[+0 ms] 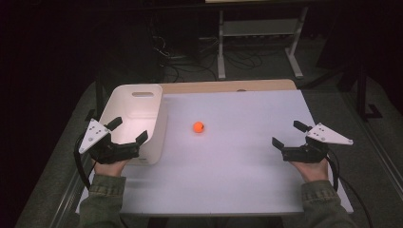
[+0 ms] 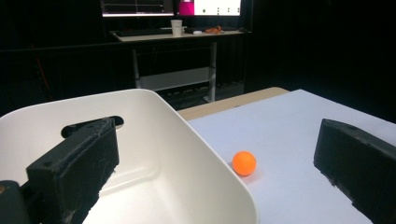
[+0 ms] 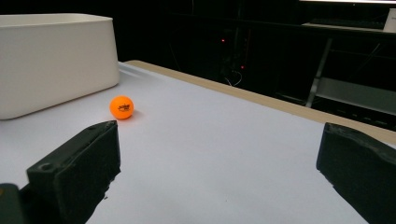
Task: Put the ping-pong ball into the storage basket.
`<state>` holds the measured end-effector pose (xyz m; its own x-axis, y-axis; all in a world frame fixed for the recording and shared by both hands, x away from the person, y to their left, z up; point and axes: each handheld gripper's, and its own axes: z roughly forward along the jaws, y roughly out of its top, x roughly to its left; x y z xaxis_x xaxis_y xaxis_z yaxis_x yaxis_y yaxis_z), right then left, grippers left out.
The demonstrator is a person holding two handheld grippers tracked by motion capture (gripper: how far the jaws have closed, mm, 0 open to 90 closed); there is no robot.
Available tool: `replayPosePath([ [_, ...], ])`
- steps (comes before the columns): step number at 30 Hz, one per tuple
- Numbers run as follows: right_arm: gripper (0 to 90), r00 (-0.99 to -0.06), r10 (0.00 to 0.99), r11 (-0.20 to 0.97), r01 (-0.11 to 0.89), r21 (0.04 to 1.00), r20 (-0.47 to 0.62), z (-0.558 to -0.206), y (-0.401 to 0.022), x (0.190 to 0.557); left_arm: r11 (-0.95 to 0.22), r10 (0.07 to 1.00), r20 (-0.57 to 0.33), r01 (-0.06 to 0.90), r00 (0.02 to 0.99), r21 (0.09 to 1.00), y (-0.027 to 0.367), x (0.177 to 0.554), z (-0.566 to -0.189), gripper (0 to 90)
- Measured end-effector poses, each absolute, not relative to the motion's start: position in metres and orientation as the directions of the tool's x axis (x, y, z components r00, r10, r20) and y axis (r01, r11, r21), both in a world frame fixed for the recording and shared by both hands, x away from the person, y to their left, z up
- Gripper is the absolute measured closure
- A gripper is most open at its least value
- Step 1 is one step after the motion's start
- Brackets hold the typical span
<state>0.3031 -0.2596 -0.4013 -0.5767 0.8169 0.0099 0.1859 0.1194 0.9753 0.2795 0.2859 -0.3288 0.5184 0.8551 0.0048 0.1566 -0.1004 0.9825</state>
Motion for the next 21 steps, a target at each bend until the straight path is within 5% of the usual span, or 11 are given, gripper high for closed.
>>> replayPosePath([
  [21,0.0,-0.583,0.812,0.113,0.183,0.977,0.015,-0.401,-0.259,0.302,-0.172,0.813,0.013,0.218,0.583,0.961,0.269,0.295,-0.300,0.0],
])
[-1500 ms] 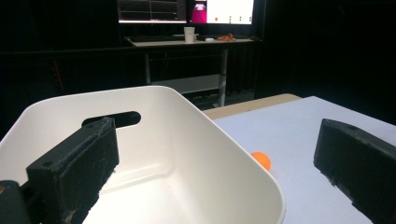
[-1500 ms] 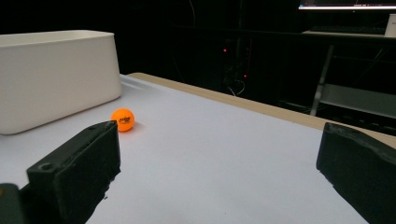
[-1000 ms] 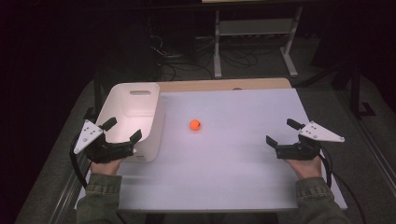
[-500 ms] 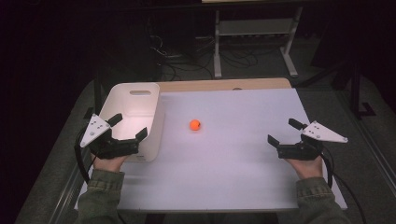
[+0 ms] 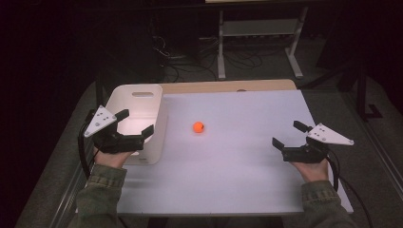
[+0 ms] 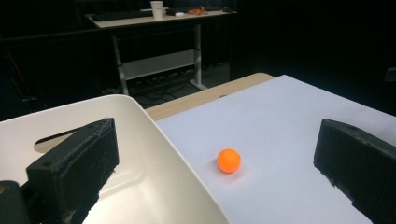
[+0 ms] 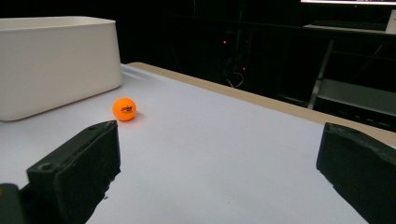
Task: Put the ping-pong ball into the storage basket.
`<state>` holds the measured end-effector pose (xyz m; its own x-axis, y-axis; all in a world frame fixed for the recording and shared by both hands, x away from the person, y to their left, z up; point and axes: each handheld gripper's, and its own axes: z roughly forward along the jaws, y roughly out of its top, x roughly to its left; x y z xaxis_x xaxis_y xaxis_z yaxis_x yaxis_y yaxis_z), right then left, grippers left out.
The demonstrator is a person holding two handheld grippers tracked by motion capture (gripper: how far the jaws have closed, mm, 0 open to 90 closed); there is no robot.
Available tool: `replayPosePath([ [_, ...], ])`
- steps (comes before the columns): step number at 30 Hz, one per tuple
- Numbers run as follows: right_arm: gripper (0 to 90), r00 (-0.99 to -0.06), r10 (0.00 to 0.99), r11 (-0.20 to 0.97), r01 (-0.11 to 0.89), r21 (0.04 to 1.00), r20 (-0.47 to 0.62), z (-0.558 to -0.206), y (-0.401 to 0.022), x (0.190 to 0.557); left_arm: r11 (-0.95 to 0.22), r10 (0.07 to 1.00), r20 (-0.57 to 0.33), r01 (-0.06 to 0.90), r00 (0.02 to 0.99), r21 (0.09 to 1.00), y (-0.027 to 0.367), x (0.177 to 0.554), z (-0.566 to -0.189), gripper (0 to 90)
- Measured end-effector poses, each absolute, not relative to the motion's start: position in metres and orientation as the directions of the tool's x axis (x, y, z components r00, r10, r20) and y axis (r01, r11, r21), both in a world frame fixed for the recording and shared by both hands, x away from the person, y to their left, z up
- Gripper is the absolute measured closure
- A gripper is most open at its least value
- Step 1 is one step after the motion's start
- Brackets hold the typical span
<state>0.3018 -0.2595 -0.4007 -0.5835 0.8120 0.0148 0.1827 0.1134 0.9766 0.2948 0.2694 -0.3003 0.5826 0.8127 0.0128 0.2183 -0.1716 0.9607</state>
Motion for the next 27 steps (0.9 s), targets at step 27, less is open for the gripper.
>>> replayPosePath([
  [27,0.0,-0.588,0.809,0.127,0.177,0.976,0.001,-0.401,-0.258,0.301,-0.275,0.785,0.022,0.317,0.619,0.908,0.242,0.321,-0.292,0.0],
])
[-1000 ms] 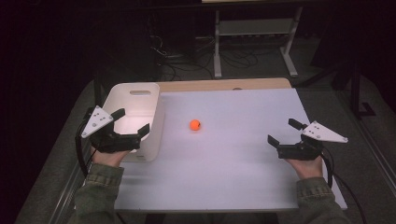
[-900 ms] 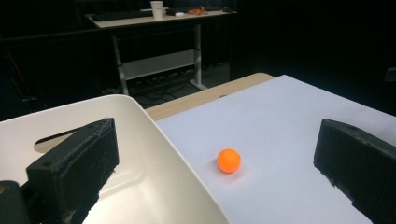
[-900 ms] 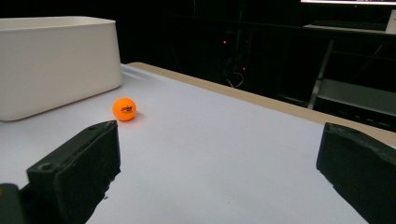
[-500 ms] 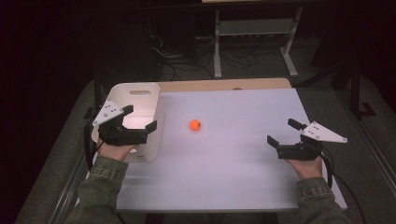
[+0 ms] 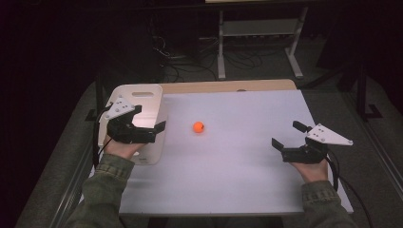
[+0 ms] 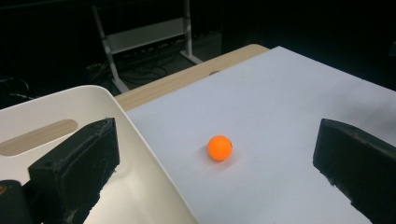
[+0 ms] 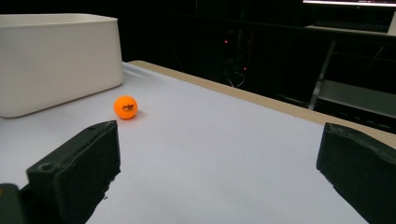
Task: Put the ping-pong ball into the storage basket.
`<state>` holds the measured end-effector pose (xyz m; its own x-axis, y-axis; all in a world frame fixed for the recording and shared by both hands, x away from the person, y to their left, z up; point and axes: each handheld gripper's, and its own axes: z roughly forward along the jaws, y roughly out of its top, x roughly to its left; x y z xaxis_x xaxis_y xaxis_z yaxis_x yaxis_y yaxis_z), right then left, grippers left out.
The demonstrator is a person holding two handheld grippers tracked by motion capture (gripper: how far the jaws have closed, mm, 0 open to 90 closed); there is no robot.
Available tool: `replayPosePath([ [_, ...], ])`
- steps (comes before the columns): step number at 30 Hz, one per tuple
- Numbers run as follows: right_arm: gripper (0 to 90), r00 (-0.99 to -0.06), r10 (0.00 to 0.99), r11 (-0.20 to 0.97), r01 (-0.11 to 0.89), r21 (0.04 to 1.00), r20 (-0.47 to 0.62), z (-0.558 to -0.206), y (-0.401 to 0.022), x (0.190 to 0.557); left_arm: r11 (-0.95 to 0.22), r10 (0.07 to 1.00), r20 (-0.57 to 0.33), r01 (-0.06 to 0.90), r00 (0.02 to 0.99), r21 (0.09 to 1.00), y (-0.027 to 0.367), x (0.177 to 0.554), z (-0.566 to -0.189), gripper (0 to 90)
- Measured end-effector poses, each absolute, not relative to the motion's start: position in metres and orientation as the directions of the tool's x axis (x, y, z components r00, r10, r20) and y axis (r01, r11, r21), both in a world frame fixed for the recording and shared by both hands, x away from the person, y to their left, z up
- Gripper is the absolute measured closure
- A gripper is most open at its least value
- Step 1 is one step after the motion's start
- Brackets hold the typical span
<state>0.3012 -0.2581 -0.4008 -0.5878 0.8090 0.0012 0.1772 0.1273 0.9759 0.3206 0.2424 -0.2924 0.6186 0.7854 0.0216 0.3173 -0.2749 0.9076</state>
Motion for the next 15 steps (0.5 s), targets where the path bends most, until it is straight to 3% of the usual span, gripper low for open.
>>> replayPosePath([
  [15,0.0,-0.588,0.809,0.141,0.183,0.973,-0.007,-0.402,-0.256,0.301,-0.293,0.782,0.009,0.355,0.623,0.888,0.230,0.340,-0.280,0.9],
])
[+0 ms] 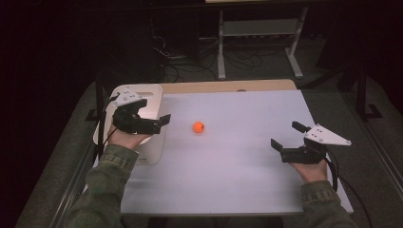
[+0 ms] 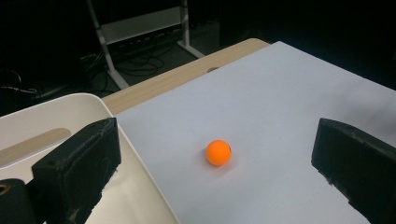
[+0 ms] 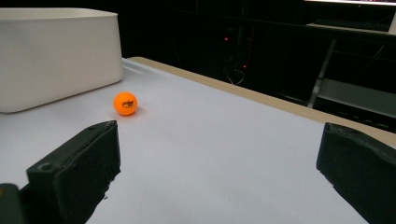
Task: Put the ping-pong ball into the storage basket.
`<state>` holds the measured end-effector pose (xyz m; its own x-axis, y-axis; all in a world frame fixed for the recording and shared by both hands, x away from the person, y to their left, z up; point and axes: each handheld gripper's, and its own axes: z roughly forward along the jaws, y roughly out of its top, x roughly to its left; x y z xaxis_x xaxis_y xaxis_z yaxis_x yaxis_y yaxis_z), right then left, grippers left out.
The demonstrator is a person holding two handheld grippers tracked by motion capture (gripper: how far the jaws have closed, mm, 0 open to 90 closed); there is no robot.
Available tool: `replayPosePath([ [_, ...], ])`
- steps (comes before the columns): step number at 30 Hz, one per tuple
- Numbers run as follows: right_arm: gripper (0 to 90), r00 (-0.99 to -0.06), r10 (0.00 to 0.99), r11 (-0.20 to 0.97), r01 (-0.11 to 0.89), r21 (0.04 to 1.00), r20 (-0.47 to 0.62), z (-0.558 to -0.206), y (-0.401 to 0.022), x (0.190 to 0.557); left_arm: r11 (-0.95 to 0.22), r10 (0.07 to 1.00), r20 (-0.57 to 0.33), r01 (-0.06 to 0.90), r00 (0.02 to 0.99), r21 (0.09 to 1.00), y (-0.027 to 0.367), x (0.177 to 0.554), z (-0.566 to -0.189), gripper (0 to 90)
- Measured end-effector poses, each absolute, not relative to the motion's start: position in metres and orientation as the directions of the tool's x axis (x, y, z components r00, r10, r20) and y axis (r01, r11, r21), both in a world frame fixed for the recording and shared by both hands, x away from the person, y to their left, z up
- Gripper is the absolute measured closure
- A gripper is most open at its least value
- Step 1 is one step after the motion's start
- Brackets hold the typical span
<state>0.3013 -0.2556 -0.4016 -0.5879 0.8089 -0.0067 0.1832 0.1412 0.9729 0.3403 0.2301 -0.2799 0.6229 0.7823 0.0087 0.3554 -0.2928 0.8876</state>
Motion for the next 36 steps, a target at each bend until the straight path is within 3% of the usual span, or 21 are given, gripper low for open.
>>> replayPosePath([
  [36,0.0,-0.569,0.822,0.134,0.156,0.979,-0.022,-0.399,-0.258,0.300,-0.430,0.749,0.009,0.476,0.662,0.767,0.184,0.395,-0.265,0.5],
])
